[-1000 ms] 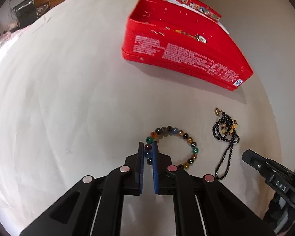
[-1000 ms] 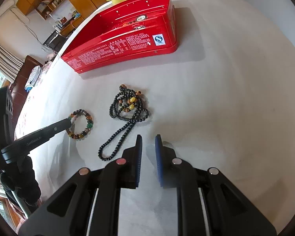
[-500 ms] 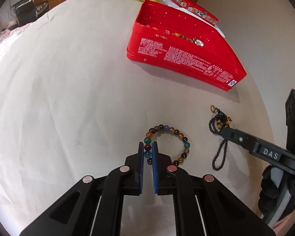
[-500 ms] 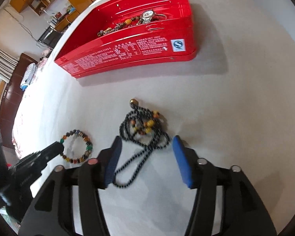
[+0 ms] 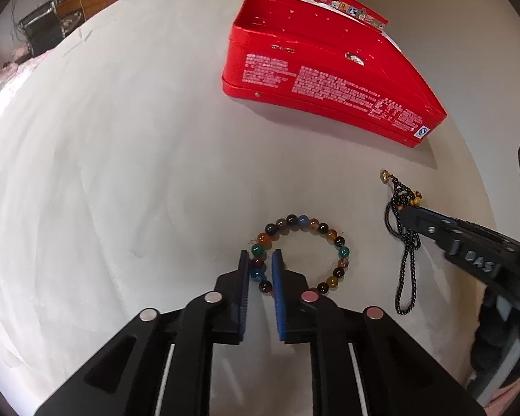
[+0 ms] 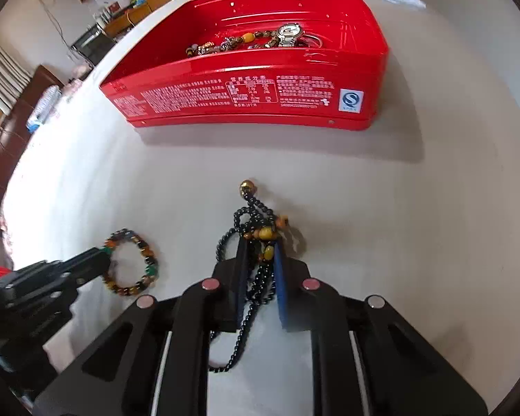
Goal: Organize jewelry
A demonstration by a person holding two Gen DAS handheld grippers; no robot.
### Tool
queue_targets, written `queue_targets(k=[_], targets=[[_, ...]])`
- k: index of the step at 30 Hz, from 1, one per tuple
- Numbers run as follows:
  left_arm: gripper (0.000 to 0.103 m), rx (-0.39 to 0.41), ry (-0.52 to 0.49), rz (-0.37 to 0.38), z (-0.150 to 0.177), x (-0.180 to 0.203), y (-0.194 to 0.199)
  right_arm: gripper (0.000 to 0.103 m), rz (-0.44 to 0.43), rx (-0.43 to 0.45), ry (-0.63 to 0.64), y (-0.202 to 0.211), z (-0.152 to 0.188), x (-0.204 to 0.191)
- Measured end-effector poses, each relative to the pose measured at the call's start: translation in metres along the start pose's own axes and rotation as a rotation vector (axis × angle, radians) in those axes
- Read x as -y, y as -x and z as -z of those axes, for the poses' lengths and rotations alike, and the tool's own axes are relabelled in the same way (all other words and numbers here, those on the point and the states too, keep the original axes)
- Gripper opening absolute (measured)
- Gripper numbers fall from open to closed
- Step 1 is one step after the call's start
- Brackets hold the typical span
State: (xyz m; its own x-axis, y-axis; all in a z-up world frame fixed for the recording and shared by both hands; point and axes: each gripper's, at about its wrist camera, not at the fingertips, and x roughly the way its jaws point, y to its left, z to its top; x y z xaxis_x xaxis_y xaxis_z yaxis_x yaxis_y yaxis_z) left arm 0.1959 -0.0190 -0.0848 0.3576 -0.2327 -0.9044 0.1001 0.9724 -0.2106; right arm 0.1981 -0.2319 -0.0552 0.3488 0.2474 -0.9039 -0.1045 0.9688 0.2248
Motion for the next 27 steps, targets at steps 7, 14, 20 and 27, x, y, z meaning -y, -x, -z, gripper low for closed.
queue_targets(k=[7,14,20,27], targets=[[0.007,0.021,-0.015,-0.031,0.002,0.001,0.0,0.007,-0.127,0.08,-0.022,0.039,-0.002,0.014],[0.007,0.017,0.013,0.003,0.002,-0.007,0.003,0.007,-0.172,0.137,-0.002,0.054,-0.005,0.014],[0.007,0.01,0.023,0.035,0.002,-0.011,0.005,0.007,-0.123,0.06,0.019,0.03,-0.003,0.007],[0.007,0.015,0.036,0.082,-0.001,-0.013,0.009,0.007,-0.106,0.047,0.011,0.024,0.002,0.009]])
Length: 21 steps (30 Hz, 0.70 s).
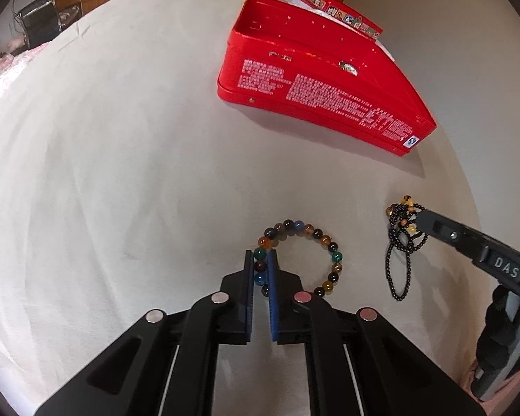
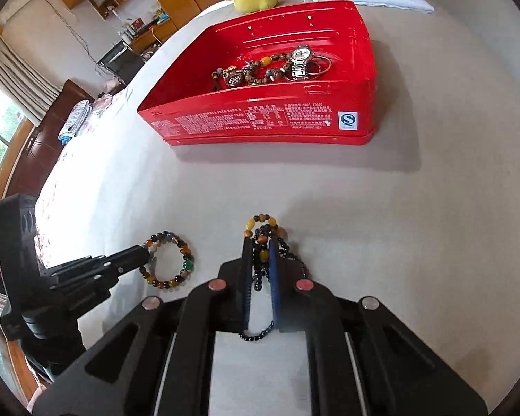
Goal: Organize jewelry
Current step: 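Carry the bracelet and necklace into the red box with both grippers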
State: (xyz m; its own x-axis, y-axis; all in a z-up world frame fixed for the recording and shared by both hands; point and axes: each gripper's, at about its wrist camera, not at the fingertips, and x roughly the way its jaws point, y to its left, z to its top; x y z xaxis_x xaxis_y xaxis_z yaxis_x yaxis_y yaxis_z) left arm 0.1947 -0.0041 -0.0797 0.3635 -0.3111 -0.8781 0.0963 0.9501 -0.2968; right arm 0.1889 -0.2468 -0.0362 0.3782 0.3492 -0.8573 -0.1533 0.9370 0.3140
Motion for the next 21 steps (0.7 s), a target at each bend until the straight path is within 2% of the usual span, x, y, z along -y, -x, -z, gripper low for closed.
queue_targets(k=[4,10,17,21], targets=[[0.007,0.022,0.005,0.04,-0.002,-0.001,0.011,0.007,-0.016,0.01,-0.01,0.007,0.0,0.002],[0.007,0.066,-0.011,0.049,-0.001,0.001,0.031,0.007,-0.025,0.052,-0.012,0.028,-0.001,0.001],[0.007,0.114,-0.036,0.023,0.003,0.011,0.049,0.007,-0.022,0.073,0.0,0.046,0.0,-0.003],[0.007,0.164,-0.055,-0.017,0.005,0.019,0.062,0.007,-0.012,0.085,0.017,0.056,0.002,-0.006]])
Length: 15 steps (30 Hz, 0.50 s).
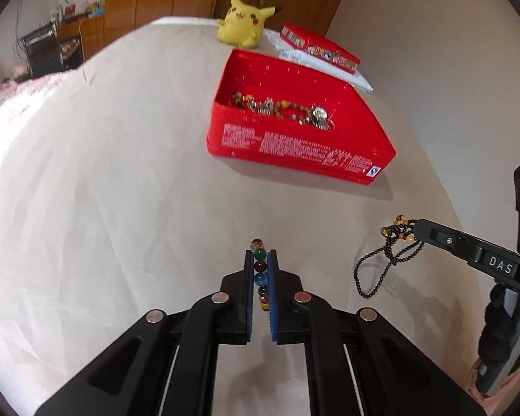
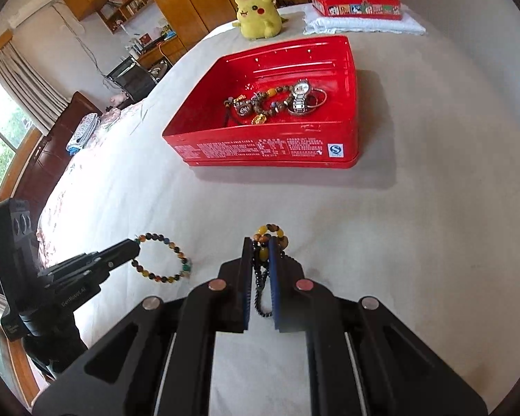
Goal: Organize jewelry
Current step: 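Carry the bracelet and necklace into the red box with both grippers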
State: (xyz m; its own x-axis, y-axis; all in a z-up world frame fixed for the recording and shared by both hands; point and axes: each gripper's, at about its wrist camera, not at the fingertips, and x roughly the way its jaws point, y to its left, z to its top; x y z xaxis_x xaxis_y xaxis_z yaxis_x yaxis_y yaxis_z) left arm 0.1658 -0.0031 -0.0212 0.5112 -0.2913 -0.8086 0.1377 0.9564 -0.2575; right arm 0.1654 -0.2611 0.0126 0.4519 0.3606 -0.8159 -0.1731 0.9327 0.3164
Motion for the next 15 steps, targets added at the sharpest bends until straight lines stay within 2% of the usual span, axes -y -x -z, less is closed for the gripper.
queue_targets(k=[15], targets=[[0.007,0.062,-0.071,-0.017,-0.008,0.027,0.028,0.007,0.022,0.014,0.054,0.028,-0.009,-0.003]])
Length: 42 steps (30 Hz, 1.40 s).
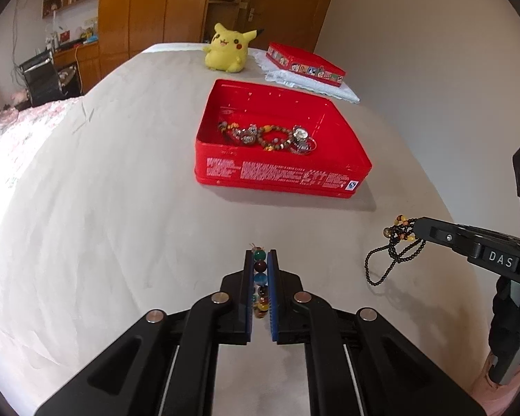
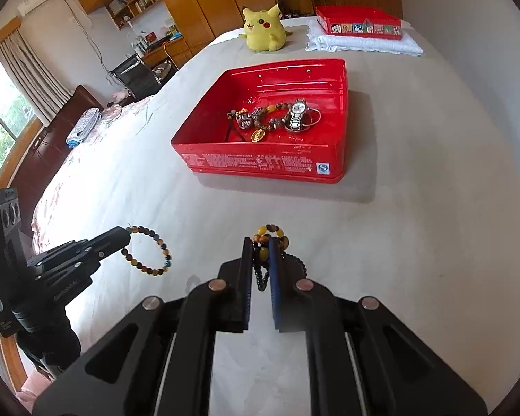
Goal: Organize jewelry
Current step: 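Carry the bracelet and necklace into the red box with both grippers, then open both grippers in the box and withdraw them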
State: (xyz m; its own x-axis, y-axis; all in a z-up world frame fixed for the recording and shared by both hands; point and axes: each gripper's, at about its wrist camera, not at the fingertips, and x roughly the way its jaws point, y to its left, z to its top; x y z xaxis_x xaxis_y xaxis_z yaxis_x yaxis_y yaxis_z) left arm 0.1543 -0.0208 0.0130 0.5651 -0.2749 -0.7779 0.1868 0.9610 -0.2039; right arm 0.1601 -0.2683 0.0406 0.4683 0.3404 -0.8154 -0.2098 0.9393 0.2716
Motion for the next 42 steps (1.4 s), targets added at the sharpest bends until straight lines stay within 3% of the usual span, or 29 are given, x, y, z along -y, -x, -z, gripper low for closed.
queue_targets(k=[11,20,27,42], targets=[[0.007,0.006,-0.016,-0.002,-0.029,0.011,-0.005,0.007,-0.012,0.042,0.013,0.015,-0.032,-0.003],[0.007,0.048,-0.002,-0.006,-0.097,0.017,-0.014,0.007,0.005,0.107,0.001,0.024,-0.097,-0.004],[0.007,0.088,0.024,-0.011,-0.149,0.019,-0.037,0.007,0.036,0.117,-0.042,-0.004,-0.145,0.011],[0.007,0.04,0.046,-0.008,-0.222,0.006,-0.14,0.007,0.122,0.08,-0.049,-0.105,-0.219,0.025]])
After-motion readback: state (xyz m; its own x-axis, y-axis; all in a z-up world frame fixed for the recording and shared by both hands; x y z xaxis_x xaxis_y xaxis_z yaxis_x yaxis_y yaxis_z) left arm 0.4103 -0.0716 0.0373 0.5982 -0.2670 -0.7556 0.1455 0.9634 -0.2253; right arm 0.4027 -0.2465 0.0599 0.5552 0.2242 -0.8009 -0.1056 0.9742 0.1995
